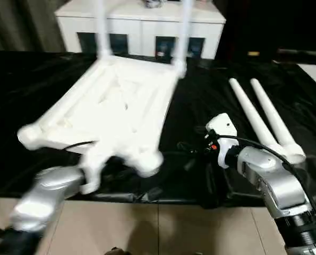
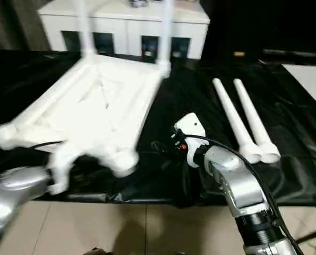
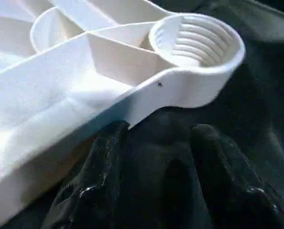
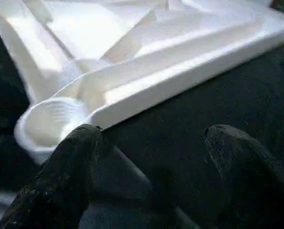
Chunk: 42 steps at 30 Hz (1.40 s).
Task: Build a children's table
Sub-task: Rotate table base
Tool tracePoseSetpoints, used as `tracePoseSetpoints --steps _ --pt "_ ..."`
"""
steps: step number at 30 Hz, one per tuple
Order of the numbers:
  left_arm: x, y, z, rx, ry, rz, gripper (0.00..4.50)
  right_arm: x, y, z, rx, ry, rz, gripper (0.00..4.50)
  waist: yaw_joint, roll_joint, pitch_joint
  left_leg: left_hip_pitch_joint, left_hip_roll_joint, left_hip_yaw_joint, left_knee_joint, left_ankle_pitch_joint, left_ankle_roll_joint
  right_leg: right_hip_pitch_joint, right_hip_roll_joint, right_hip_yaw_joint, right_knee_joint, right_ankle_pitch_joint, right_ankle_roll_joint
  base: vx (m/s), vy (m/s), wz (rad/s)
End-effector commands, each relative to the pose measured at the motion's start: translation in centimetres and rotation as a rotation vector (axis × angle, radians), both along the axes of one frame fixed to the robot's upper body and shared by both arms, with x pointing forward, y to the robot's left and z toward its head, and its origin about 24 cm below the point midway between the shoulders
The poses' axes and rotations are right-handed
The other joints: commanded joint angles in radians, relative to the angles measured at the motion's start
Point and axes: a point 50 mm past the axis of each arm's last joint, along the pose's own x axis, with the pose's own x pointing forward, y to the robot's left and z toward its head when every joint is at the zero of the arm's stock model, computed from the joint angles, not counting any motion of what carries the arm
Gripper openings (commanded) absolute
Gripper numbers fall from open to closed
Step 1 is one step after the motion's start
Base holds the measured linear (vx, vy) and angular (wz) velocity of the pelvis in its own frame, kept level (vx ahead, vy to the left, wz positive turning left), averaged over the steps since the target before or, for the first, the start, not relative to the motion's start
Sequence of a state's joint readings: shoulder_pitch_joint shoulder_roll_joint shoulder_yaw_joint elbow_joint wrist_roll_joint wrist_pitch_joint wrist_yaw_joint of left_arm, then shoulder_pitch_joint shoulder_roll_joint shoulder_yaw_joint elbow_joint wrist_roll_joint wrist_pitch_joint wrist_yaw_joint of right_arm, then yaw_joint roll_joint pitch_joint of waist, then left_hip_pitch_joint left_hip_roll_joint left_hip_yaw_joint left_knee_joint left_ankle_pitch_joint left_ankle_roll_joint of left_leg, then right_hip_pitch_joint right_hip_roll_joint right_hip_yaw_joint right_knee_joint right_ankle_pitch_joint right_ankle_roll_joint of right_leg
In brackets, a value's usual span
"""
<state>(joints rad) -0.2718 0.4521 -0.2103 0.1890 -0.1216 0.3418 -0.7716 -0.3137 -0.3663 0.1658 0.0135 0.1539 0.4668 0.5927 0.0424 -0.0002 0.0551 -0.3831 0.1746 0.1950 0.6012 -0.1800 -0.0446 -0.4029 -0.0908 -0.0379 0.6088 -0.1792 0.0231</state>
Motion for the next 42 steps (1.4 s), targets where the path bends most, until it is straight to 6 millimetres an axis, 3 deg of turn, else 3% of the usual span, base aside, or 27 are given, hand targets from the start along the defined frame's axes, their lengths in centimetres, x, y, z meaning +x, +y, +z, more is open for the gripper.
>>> tracePoseSetpoints --steps 1,7,10,11,12,16,19,22,23,24,26,28,31,32,34,37,38,41,42 --pt "1.0 -0.3 0.1 0.037 -0.049 0.030 2.44 0.4 -0.7 0.5 -0.018 -0.037 -0.050 3.88 -0.008 0.005 -0.059 0.024 0.042 -0.031 -0.087 -0.392 -0.056 0.020 -0.042 0.037 -0.095 -0.402 -0.129 0.000 0.000 0.00" --pt "4.1 -3.3 0.2 0.075 -0.144 0.056 2.44 1.0 -1.7 0.7 -0.016 -0.067 -0.157 3.88 -0.017 0.005 -0.068 0.016 0.038 -0.029 -0.080 -0.325 -0.034 0.030 -0.039 0.033 -0.089 -0.319 -0.148 0.000 0.000 0.00" --pt "4.7 -4.6 0.7 0.057 -0.172 0.033 2.44 1.0 -1.9 0.8 -0.013 -0.070 -0.170 3.88 -0.015 0.003 -0.071 0.013 0.042 -0.027 -0.077 -0.279 -0.009 0.037 -0.041 0.033 -0.081 -0.233 -0.186 0.000 0.000 0.00" --pt "5.0 -5.4 1.0 0.038 -0.185 0.017 2.44 1.0 -2.0 0.8 -0.015 -0.075 -0.187 3.88 -0.013 0.013 -0.073 0.015 0.042 -0.026 -0.074 -0.257 -0.003 0.037 -0.042 0.033 -0.077 -0.200 -0.201 0.000 0.000 0.00" --pt "5.2 -6.0 1.2 0.026 -0.197 0.006 2.44 1.0 -2.1 0.8 -0.015 -0.077 -0.195 3.88 -0.013 0.007 -0.075 0.016 0.042 -0.023 -0.071 -0.238 0.006 0.038 -0.040 0.033 -0.075 -0.158 -0.216 0.000 0.000 0.00" --pt "5.5 -7.6 1.9 -0.023 -0.234 -0.019 2.44 1.1 -2.4 0.9 -0.010 -0.082 -0.221 3.88 -0.009 0.007 -0.080 0.013 0.043 -0.022 -0.065 -0.168 0.040 0.047 -0.041 0.031 -0.063 -0.050 -0.255 0.000 0.000 0.00" --pt "5.3 -9.0 2.6 -0.092 -0.270 -0.041 2.44 1.1 -2.5 0.8 -0.003 -0.082 -0.242 3.88 -0.008 0.006 -0.079 0.014 0.045 -0.020 -0.064 -0.165 0.060 0.050 -0.043 0.031 -0.062 -0.036 -0.273 0.000 0.000 0.00" --pt "5.1 -9.3 3.3 -0.140 -0.309 -0.026 2.44 1.1 -2.7 0.8 -0.003 -0.081 -0.266 3.88 -0.007 0.006 -0.077 0.016 0.048 -0.020 -0.066 -0.184 0.059 0.050 -0.044 0.031 -0.065 -0.064 -0.275 0.000 0.000 0.00" --pt "4.9 -9.0 3.9 -0.181 -0.336 0.011 2.44 1.1 -2.8 0.9 0.003 -0.077 -0.291 3.88 -0.007 0.014 -0.076 0.016 0.048 -0.021 -0.068 -0.195 0.054 0.049 -0.045 0.031 -0.066 -0.082 -0.274 0.000 0.000 0.00" --pt "4.9 -9.0 3.9 -0.181 -0.336 0.011 2.44 1.1 -2.8 0.9 0.003 -0.077 -0.291 3.88 -0.011 0.008 -0.074 0.016 0.048 -0.020 -0.069 -0.210 0.049 0.048 -0.042 0.030 -0.069 -0.096 -0.272 0.000 0.000 0.00" --pt "4.8 -8.6 4.2 -0.209 -0.349 0.045 2.44 1.1 -2.8 0.9 0.001 -0.078 -0.307 3.88 -0.011 0.009 -0.073 0.018 0.048 -0.019 -0.069 -0.228 0.041 0.048 -0.042 0.031 -0.071 -0.129 -0.263 0.000 0.000 0.00" --pt "4.2 -6.7 4.9 -0.285 -0.363 0.225 2.44 1.2 -3.3 0.8 -0.031 -0.070 -0.385 3.88 -0.014 0.010 -0.069 0.014 0.052 -0.022 -0.074 -0.233 0.027 0.050 -0.042 0.030 -0.068 -0.136 -0.263 0.000 0.000 0.00" --pt "4.0 -6.0 5.0 -0.302 -0.367 0.282 2.44 1.2 -3.4 0.8 -0.041 -0.067 -0.410 3.88 -0.015 0.013 -0.070 0.022 0.047 -0.019 -0.071 -0.259 0.022 0.041 -0.037 0.030 -0.077 -0.191 -0.245 0.000 0.000 0.00" --pt "3.3 -3.9 4.5 -0.264 -0.385 0.410 2.44 1.8 -4.2 0.7 -0.068 -0.058 -0.507 3.88 -0.016 0.013 -0.069 0.022 0.049 -0.022 -0.074 -0.280 0.008 0.040 -0.037 0.030 -0.077 -0.236 -0.222 0.000 0.000 0.00" --pt "3.0 -2.9 4.1 -0.222 -0.386 0.446 2.44 2.1 -4.6 0.8 -0.075 -0.048 -0.546 3.88 -0.017 0.009 -0.066 0.021 0.046 -0.023 -0.076 -0.288 0.001 0.037 -0.035 0.028 -0.081 -0.272 -0.201 0.000 0.000 0.00" --pt "2.2 -2.0 3.7 -0.173 -0.376 0.445 2.56 2.7 -5.3 1.1 -0.075 -0.026 -0.580 4.20 -0.018 0.014 -0.064 0.024 0.044 -0.022 -0.077 -0.306 -0.011 0.029 -0.031 0.030 -0.087 -0.301 -0.173 0.000 0.000 0.00" --pt "2.0 -1.9 4.0 -0.176 -0.375 0.421 2.56 3.2 -6.0 1.3 -0.075 -0.008 -0.613 4.24 -0.015 0.006 -0.066 0.026 0.045 -0.023 -0.077 -0.313 -0.016 0.027 -0.033 0.029 -0.083 -0.305 -0.170 0.000 0.000 0.00" --pt "1.8 -1.8 4.2 -0.173 -0.372 0.411 2.56 3.8 -7.0 1.3 -0.099 0.010 -0.660 4.43 -0.009 0.012 -0.063 0.030 0.044 -0.018 -0.076 -0.311 -0.024 0.020 -0.031 0.032 -0.087 -0.282 -0.171 0.000 0.000 0.00" --pt "1.7 -1.7 4.3 -0.170 -0.366 0.402 2.56 4.4 -8.1 1.2 -0.146 0.034 -0.701 4.43 -0.009 0.020 -0.064 0.031 0.043 -0.020 -0.076 -0.312 -0.029 0.021 -0.033 0.032 -0.083 -0.276 -0.177 0.000 0.000 0.00"
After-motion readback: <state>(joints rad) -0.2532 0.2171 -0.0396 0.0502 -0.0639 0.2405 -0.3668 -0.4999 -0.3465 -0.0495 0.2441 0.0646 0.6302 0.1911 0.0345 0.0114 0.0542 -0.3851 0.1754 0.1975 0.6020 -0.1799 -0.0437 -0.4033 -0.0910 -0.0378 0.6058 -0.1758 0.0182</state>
